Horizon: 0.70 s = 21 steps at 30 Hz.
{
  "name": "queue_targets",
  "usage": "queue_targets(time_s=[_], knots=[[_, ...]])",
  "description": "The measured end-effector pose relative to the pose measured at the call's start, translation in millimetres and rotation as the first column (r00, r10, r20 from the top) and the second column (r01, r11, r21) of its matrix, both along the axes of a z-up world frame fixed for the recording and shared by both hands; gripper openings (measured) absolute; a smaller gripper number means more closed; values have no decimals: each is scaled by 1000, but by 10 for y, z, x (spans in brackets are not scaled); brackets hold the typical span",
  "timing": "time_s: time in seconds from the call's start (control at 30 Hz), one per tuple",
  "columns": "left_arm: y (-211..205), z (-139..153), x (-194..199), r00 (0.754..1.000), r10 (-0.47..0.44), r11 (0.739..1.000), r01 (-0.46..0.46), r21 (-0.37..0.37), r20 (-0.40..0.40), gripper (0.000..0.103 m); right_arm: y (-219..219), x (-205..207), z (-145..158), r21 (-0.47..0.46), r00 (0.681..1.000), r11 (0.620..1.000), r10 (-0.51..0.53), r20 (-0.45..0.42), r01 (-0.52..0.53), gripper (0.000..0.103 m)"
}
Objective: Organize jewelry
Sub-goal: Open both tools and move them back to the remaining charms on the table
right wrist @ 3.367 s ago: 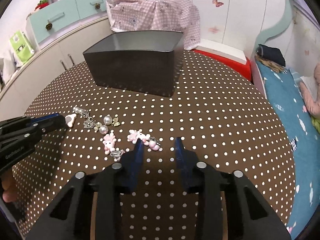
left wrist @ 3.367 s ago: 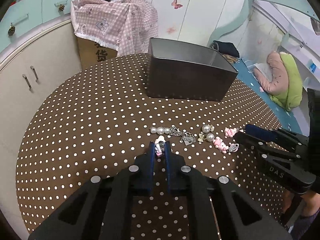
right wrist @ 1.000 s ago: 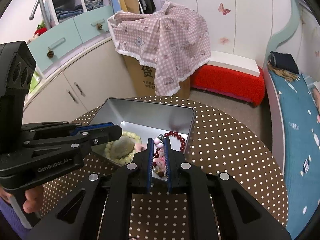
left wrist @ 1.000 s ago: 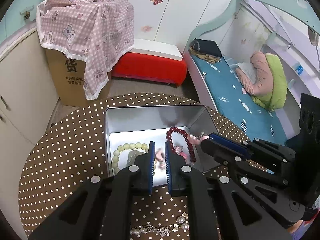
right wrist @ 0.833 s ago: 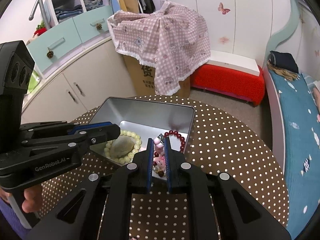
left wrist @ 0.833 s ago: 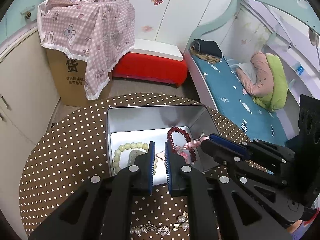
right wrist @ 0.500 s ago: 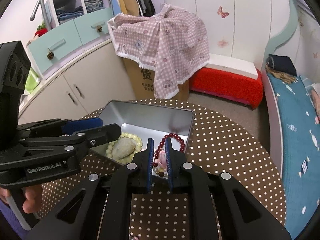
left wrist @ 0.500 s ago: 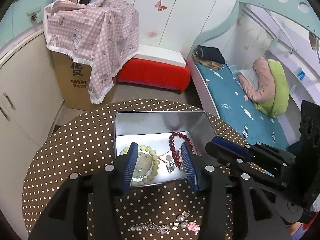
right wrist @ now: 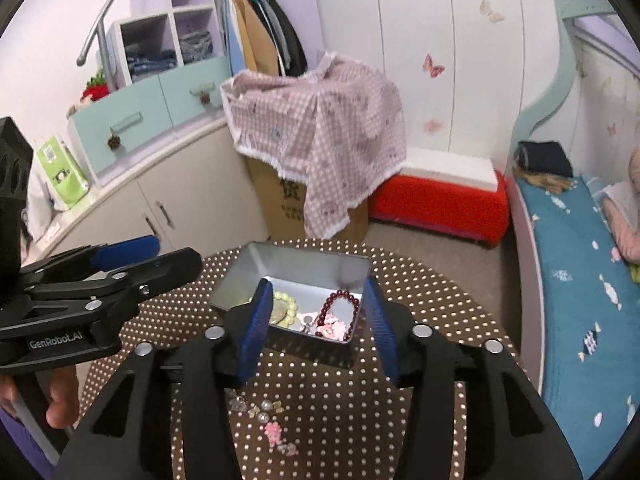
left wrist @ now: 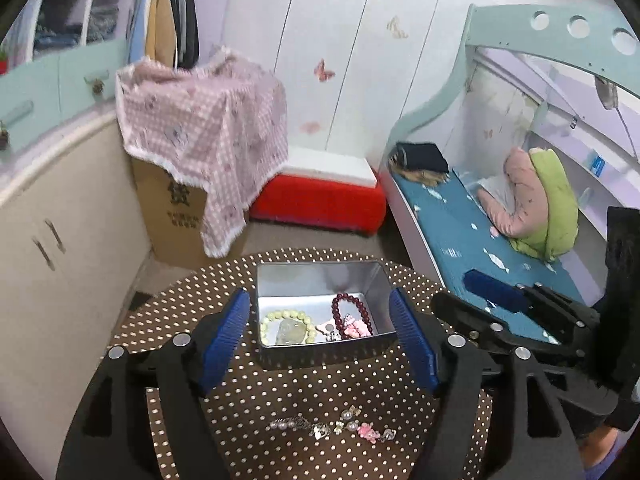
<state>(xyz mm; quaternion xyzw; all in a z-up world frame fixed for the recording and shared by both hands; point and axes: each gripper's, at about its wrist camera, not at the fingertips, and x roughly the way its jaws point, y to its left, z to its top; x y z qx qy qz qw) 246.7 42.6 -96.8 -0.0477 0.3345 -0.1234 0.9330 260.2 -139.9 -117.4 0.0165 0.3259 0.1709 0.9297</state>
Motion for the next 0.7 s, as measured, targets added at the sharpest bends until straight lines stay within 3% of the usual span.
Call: queue_targets(time_s=[0.07,0.2,0.43,0.7], knots=[[4,70,-135,999,24,999,-25,21,37,79,-55,-172,104,3,999,1000,-16,30,16,58],[-10,220,-471,992,58,996,-66,62,115,81,-113,-505,253,-5,995,999,-36,89,37,69],[-22,238,-959,979,90,991,-107,85,185,82,-158,-992,353,-29,986,998,-59,154,64,73],[38,94,-1217,975,119,987,-137,84,187,82,-150,-1254,269,-23,987,998,-57,151,62,73]])
